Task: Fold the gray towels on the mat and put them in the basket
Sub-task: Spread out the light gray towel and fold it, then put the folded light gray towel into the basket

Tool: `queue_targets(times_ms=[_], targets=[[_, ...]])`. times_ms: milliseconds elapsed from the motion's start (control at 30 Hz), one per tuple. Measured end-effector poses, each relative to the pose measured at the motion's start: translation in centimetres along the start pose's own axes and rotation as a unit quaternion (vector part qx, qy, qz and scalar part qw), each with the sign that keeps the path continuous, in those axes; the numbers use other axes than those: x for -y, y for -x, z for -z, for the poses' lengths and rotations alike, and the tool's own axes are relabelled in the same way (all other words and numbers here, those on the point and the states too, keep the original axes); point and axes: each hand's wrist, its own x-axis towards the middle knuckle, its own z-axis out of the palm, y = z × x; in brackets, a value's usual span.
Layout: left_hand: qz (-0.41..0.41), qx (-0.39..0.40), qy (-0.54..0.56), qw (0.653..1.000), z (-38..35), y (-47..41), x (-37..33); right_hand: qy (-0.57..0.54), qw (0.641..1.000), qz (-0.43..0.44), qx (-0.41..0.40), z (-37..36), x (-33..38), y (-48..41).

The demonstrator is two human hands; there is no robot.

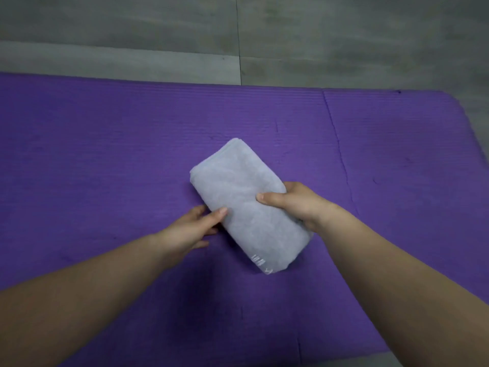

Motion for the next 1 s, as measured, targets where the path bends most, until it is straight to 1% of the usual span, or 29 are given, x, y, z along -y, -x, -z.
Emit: queue_targets(times_ms=[33,100,167,233,300,367,433,500,600,667,767,900,1000], targets=[[-0.042,-0.018,0.052,0.998,-0.5,-0.2,-0.5,-0.02,1.0,0.005,0.021,-0.5,0.2,0.0],[-0.122,-0.055,0.138,0.981,-1.0,-0.7,-1.8,-0.041,0.997,0.023,0.055,-1.5,0.6,0.0],[-0.158,-0.092,0.176,0.967,-0.9,-1.1,-3.3,-0.034,0.996,0.064,0.05,-2.1,1.1,0.0],[-0.16,-0.108,0.194,0.962,-0.4,-1.0,-4.5,-0.033,0.994,0.102,0.016,-2.6,1.7,0.1],[-0.133,-0.085,0.213,0.964,-0.5,0.1,-5.3,-0.077,0.992,0.098,0.005,-2.5,2.3,1.3],[-0.11,-0.061,0.217,0.968,-0.5,2.6,-6.0,-0.112,0.989,0.077,0.058,-2.5,3.0,2.9],[-0.08,-0.059,0.223,0.97,-0.2,5.9,-6.5,-0.139,0.982,0.044,0.115,-2.8,4.1,5.2],[-0.06,-0.059,0.236,0.968,0.0,10.0,-7.7,-0.15,0.979,0.009,0.138,-3.0,5.9,7.9],[-0.066,-0.068,0.236,0.967,0.6,16.6,-10.9,-0.145,0.977,-0.022,0.158,-3.4,10.6,12.7],[-0.078,-0.085,0.241,0.964,1.4,21.0,-13.7,-0.12,0.979,-0.018,0.167,-3.8,14.7,16.4],[-0.081,-0.113,0.263,0.955,2.4,28.0,-18.5,-0.07,0.98,0.01,0.184,-4.7,21.1,22.5],[-0.105,-0.21,0.243,0.941,2.9,38.5,-24.1,-0.013,0.98,0.043,0.196,-6.2,28.7,31.4],[-0.126,-0.256,0.272,0.919,2.7,45.4,-26.4,0.005,0.978,0.07,0.195,-7.3,33.2,37.6]])
